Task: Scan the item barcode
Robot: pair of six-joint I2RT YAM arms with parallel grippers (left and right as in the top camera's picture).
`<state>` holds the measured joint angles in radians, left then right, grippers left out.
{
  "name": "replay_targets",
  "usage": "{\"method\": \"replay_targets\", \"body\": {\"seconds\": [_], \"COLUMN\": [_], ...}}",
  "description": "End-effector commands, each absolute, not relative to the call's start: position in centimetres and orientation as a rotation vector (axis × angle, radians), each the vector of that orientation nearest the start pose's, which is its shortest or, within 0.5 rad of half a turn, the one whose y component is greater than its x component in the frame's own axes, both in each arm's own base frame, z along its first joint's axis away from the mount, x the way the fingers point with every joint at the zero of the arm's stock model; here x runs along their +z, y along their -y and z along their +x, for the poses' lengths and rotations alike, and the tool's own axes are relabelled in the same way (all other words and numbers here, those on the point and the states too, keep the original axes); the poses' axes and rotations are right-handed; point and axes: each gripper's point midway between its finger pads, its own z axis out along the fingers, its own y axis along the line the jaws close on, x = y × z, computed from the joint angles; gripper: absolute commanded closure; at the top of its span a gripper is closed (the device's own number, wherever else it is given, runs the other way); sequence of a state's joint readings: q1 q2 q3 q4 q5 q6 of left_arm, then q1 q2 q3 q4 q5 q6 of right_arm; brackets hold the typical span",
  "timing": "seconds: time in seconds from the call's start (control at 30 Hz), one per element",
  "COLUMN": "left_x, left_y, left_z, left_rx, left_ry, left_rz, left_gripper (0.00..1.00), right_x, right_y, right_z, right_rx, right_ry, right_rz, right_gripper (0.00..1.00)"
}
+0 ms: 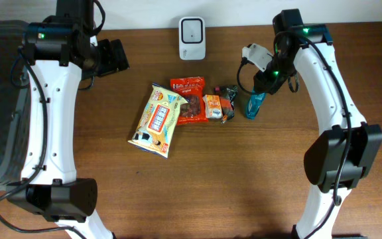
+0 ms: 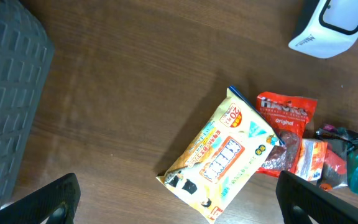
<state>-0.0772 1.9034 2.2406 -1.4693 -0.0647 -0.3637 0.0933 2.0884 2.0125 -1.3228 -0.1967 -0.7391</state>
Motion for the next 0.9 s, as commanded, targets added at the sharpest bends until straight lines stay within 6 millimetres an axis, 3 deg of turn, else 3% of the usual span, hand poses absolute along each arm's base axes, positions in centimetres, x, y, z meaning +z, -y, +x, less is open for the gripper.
{"method": "replay_targets", "body": {"seconds": [0.0, 0.13, 0.23, 0.33, 0.5, 0.6, 0.63, 0.77, 0.87], "left_x": [27.7, 27.7, 27.7, 27.7, 27.7, 27.7, 27.7, 27.7, 27.7], "left_y": [1.9, 1.9, 1.9, 1.9, 1.9, 1.9, 1.9, 1.9, 1.9], "left_z": [42.2, 42.2, 42.2, 42.2, 42.2, 42.2, 42.2, 42.2, 42.2], "left_rx": [-0.034, -0.034, -0.034, -0.034, -0.034, -0.034, -0.034, -0.034, -0.034], "left_ry": [-2.667, -2.667, -2.667, -2.667, -2.667, -2.667, -2.667, -2.667, -2.667], "left_rz": [-0.424, -0.424, -0.424, -0.424, -0.424, -0.424, -0.424, -0.424, -0.424], "left_gripper": [0.01, 0.01, 0.01, 0.01, 0.01, 0.01, 0.01, 0.01, 0.01], "right_x": [16.0, 17.7, 17.6, 17.2, 14.6, 14.1, 14.1, 14.3, 15.0], "right_y": [-7.6, -4.7, -3.0, -3.1, -3.0, -3.0, -3.0, -3.0, -3.1], "right_z": [44.5, 46.8, 46.7, 46.4, 45.3, 45.1, 45.1, 45.6, 46.1], "right_rx": [0.209, 0.025, -0.055, -0.010, -0.017, -0.022, -0.022, -0.027, -0.068], "right_ry": [-2.702, -2.801, -2.827, -2.820, -2.878, -2.891, -2.891, -2.880, -2.874], "right_rz": [-0.969, -0.321, 0.061, 0.341, 0.396, 0.397, 0.397, 0.289, -0.063], "right_gripper": [0.81, 0.75, 0.75, 0.75, 0.75, 0.66, 0.61, 0.20, 0.19]}}
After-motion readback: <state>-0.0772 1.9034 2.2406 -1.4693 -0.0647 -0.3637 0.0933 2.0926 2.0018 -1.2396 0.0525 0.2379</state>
